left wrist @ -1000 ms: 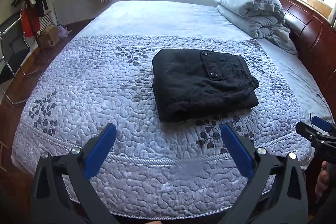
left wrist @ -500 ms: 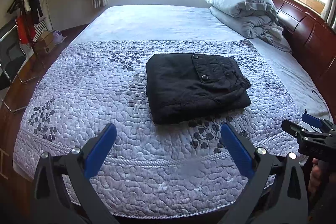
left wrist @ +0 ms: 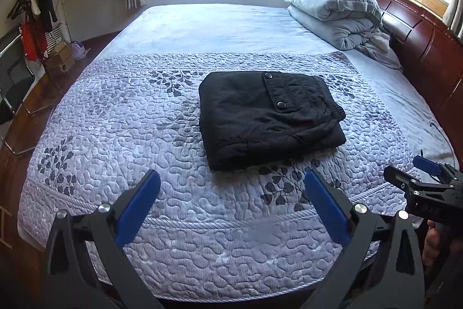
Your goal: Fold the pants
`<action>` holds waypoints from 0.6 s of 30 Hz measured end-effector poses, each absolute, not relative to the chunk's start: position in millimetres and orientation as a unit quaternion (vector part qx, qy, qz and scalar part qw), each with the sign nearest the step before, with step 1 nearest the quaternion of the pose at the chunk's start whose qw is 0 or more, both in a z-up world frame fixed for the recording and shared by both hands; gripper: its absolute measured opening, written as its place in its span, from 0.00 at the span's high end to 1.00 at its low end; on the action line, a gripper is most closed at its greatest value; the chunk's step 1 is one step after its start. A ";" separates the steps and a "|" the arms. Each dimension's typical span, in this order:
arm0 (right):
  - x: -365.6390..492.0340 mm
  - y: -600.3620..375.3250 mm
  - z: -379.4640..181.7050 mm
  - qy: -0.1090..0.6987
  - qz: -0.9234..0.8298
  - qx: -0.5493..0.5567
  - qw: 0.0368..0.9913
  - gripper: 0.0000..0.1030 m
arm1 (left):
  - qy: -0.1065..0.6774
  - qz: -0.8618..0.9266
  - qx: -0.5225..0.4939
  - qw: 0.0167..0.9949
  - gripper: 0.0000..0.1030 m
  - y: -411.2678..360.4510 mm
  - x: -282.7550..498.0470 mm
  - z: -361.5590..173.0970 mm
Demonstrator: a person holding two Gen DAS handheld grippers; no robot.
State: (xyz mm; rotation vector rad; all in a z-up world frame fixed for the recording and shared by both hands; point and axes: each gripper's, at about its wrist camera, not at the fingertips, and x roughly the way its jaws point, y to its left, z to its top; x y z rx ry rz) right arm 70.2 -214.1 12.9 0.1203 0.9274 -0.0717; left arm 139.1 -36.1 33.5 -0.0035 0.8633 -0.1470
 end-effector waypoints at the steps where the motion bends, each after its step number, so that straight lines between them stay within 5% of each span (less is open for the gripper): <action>1: 70.4 -214.2 12.8 0.447 -0.035 0.058 0.892 0.04 | 0.418 -0.071 -0.001 0.906 0.03 -36.0 139.5 33.1; 18: 70.2 -213.9 11.8 0.448 -0.037 0.057 0.892 0.04 | 0.426 -0.070 0.002 0.902 0.03 -34.9 141.9 28.5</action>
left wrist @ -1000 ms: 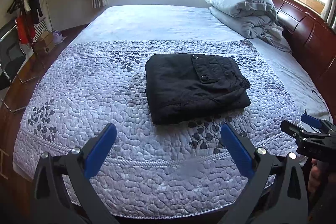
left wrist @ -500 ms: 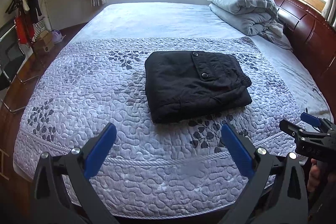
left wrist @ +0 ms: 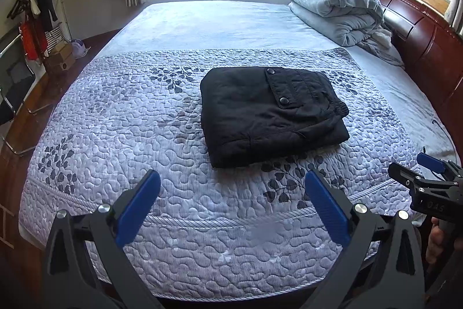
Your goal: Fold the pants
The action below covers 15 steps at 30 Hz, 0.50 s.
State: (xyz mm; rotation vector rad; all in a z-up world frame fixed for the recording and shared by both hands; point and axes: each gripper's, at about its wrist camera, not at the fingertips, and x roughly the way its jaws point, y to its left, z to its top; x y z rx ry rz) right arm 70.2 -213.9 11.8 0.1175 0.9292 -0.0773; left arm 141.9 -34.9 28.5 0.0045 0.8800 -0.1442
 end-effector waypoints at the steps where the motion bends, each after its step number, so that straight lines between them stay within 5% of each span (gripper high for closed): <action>1: 70.4 -214.0 12.0 0.448 -0.037 0.057 0.892 0.04 | 0.426 -0.070 0.002 0.902 0.03 -35.2 141.7 28.3; 15: 70.4 -214.6 10.5 0.448 -0.037 0.057 0.891 0.04 | 0.428 -0.071 0.000 0.901 0.03 -35.0 143.4 26.4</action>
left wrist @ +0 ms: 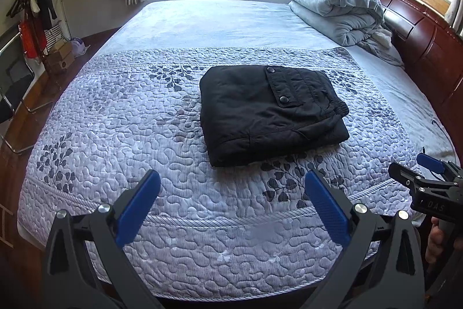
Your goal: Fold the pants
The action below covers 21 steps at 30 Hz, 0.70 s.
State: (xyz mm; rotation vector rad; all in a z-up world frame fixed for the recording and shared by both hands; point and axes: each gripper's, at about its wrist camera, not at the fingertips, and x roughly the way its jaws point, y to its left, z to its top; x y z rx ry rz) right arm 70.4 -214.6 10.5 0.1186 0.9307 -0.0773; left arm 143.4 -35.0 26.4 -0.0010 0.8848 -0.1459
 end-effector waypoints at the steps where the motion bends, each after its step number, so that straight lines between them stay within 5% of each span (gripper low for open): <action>1: 70.3 -214.4 10.4 0.449 -0.037 0.057 0.891 0.04 | 0.428 -0.071 -0.001 0.901 0.03 -34.9 143.5 26.3; 21: 73.0 -216.2 6.9 0.453 -0.036 0.056 0.889 0.04 | 0.427 -0.072 0.001 0.901 0.03 -35.1 143.8 25.3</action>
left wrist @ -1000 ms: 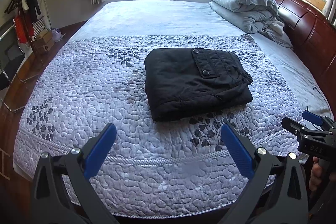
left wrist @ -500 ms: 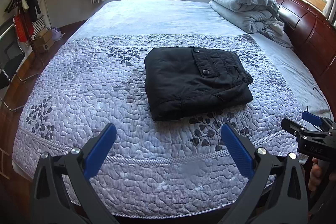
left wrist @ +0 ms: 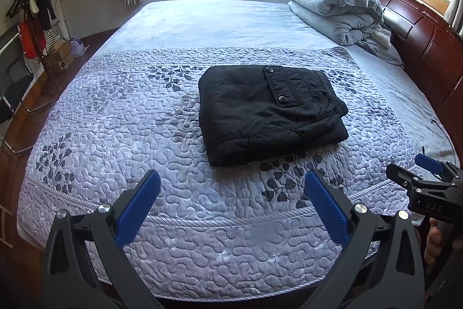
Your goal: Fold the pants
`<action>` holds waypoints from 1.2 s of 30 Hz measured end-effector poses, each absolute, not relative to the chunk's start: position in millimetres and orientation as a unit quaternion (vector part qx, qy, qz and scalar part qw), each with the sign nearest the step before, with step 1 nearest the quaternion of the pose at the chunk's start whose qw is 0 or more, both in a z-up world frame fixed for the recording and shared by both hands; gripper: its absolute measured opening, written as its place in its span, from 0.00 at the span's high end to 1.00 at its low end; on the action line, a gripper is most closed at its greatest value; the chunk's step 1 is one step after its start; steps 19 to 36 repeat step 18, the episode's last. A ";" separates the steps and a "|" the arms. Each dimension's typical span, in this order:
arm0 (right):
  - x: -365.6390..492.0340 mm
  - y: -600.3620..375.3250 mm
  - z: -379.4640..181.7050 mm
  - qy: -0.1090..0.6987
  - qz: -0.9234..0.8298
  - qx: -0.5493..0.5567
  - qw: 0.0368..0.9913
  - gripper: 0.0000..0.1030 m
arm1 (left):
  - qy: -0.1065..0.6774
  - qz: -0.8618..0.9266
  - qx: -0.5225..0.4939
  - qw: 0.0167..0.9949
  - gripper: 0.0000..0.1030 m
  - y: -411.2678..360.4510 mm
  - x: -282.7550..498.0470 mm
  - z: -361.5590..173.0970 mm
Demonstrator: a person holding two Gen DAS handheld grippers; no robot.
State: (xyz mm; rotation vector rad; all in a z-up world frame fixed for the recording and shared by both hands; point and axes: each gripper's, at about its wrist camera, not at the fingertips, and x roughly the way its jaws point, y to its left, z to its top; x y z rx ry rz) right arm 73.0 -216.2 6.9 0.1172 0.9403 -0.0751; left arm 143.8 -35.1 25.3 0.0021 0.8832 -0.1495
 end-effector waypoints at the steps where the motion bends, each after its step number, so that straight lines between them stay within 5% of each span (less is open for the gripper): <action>1: 73.1 -216.5 6.2 0.453 -0.037 0.057 0.889 0.04 | 0.426 -0.072 0.001 0.902 0.03 -35.4 143.4 25.6; 36: 76.6 -221.1 1.2 0.461 -0.037 0.056 0.885 0.04 | 0.436 -0.059 -0.040 0.897 0.03 -24.9 146.6 21.5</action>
